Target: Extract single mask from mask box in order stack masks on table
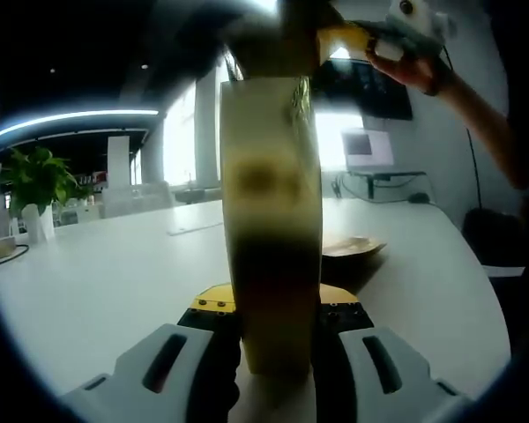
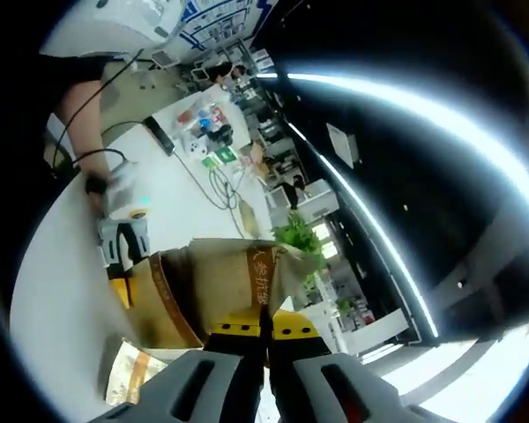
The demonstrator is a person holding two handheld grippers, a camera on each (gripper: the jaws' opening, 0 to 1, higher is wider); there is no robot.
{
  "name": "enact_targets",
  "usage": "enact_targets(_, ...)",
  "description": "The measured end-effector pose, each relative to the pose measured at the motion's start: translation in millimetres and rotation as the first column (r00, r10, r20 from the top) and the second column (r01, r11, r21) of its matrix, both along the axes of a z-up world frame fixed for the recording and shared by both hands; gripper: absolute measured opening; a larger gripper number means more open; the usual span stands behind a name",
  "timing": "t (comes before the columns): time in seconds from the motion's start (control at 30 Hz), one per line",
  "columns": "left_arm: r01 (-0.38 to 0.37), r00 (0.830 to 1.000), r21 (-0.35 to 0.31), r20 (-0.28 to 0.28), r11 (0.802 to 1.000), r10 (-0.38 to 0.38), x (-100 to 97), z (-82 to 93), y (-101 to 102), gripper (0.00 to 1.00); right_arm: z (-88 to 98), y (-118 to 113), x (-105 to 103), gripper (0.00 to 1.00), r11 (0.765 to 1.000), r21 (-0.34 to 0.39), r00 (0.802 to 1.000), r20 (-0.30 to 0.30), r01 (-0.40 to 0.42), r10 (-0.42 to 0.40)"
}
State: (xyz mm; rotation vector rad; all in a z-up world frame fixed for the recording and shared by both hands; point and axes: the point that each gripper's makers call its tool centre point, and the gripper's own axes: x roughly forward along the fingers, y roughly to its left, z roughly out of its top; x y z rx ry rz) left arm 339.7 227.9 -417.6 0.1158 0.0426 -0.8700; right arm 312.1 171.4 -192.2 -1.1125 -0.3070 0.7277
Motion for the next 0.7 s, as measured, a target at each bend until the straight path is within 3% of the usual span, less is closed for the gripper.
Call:
enact_targets(0.1,0.0,1.0,0.0,0.001,1.0,0.0,-0.1,0.1,0,0.21,3.8,-6,0,0.0,0.998,0.054,1.0,0.004,0.017,-0.018)
enact_targets(0.37,0.0,1.0,-0.001,0.0,1.0,0.0,-0.2,0.2,-1,0.21,9.6,-16,-5,0.0,0.993,0.113,0.998,0.035,0.041,-0.045)
enact_targets(0.53,-0.001,1.0,0.001,0.001,1.0,0.001,-0.4,0.1,-1,0.21,22.7,-29,-5,0.0,0.972,0.225,0.995,0.05,0.071,-0.084)
enact_targets(0.7,0.0,1.0,-0.001,0.001,1.0,0.0,-0.7,0.4,-1,0.21,27.6,-42,-1,0.0,0.955,0.268,0.988,0.054,0.125,-0.145)
